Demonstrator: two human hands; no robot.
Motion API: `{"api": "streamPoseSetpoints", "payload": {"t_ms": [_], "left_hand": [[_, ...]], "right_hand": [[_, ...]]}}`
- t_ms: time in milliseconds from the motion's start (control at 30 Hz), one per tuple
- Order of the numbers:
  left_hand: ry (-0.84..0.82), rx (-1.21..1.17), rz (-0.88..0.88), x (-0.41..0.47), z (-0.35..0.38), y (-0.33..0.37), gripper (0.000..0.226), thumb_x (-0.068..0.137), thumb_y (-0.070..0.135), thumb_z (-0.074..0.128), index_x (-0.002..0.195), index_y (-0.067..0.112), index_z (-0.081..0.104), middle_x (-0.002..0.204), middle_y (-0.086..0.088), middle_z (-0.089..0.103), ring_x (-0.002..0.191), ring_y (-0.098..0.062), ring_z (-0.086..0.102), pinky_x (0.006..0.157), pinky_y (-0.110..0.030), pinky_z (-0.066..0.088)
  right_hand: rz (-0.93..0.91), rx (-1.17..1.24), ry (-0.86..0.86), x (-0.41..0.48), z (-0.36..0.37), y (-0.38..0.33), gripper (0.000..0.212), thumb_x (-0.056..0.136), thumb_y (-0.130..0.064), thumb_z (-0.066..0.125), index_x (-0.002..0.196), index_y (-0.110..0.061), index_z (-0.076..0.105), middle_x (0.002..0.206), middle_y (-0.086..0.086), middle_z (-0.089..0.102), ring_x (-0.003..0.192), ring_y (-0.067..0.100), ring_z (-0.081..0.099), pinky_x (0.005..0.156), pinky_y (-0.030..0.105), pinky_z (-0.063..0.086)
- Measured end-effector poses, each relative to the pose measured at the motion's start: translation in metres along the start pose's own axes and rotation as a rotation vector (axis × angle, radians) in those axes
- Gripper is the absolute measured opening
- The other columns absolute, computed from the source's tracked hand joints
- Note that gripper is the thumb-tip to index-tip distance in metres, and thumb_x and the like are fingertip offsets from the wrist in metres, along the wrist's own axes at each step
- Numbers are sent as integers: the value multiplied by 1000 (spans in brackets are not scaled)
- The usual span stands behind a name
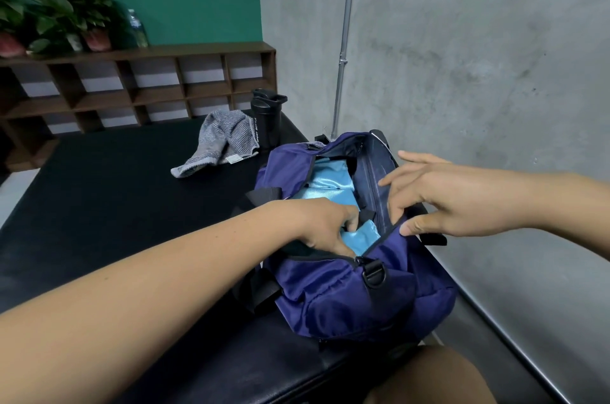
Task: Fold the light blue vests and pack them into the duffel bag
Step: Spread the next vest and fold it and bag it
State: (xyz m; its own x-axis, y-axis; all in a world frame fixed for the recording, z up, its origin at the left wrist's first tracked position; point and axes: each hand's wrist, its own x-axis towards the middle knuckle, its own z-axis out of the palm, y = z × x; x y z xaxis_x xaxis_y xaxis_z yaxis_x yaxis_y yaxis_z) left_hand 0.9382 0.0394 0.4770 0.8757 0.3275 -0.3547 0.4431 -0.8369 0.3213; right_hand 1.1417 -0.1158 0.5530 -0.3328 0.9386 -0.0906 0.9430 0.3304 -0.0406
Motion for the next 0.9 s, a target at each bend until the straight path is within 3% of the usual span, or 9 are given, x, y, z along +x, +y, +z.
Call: {"api": "streamPoseSetpoints", "payload": {"t_ms": [100,233,367,467,533,600,667,900], "left_hand": [[165,-99,1,2,-2,0,51,89,53,80,112,16,52,81,0,67,66,-19,58,61,-32,43],[85,-199,-27,11,2,3,34,98,47,72,94,15,60,77,-9,72,59,-22,60,49,-22,48],[44,-337,-56,10,-2,4,30,102,43,67,104,13,70,86,-3,71,69,-17,67,69,-31,63],[102,-377,-41,-8,-15,-3,24,104,42,65,110,20,73,93,-3,76,77,-19,75,76,-34,64],[231,-380,-20,-30,-26,-9,19,103,39,66,104,22,74,91,-3,78,77,-20,78,74,-32,65],[363,-426,-12,-57,-32,-15,16,103,37,67,99,22,73,86,0,77,74,-17,78,69,-32,63],[446,-463,-30,-87,-32,-27,14,103,33,66,98,22,72,85,0,76,71,-16,76,67,-34,60],[580,-542,-237,-198,3,-88,13,104,29,64,95,26,73,84,1,76,70,-12,72,63,-27,57]], "right_hand": [[3,-40,53,6,5,-5,14,100,-47,69,93,-51,58,111,-27,62,147,-6,34,130,29,-8],[34,-54,107,16,18,-9,10,103,-45,65,95,-41,61,106,-22,63,142,0,43,129,25,-7],[67,-106,117,22,32,-11,12,101,-47,65,96,-37,61,103,-17,62,134,8,50,129,28,-1],[61,-51,148,25,33,-15,9,99,-45,69,101,-37,65,104,-19,62,129,8,52,130,32,7],[35,37,213,30,29,-23,8,97,-40,73,101,-38,66,101,-18,63,114,9,55,122,36,27],[40,85,284,40,25,-35,8,97,-37,73,101,-38,66,93,-18,60,99,8,53,103,39,43],[60,125,339,54,24,-51,9,97,-34,70,102,-39,65,89,-20,55,97,7,50,94,38,46],[-49,257,410,130,34,-135,4,98,-28,68,99,-31,68,97,-15,64,100,8,55,92,30,44]]}}
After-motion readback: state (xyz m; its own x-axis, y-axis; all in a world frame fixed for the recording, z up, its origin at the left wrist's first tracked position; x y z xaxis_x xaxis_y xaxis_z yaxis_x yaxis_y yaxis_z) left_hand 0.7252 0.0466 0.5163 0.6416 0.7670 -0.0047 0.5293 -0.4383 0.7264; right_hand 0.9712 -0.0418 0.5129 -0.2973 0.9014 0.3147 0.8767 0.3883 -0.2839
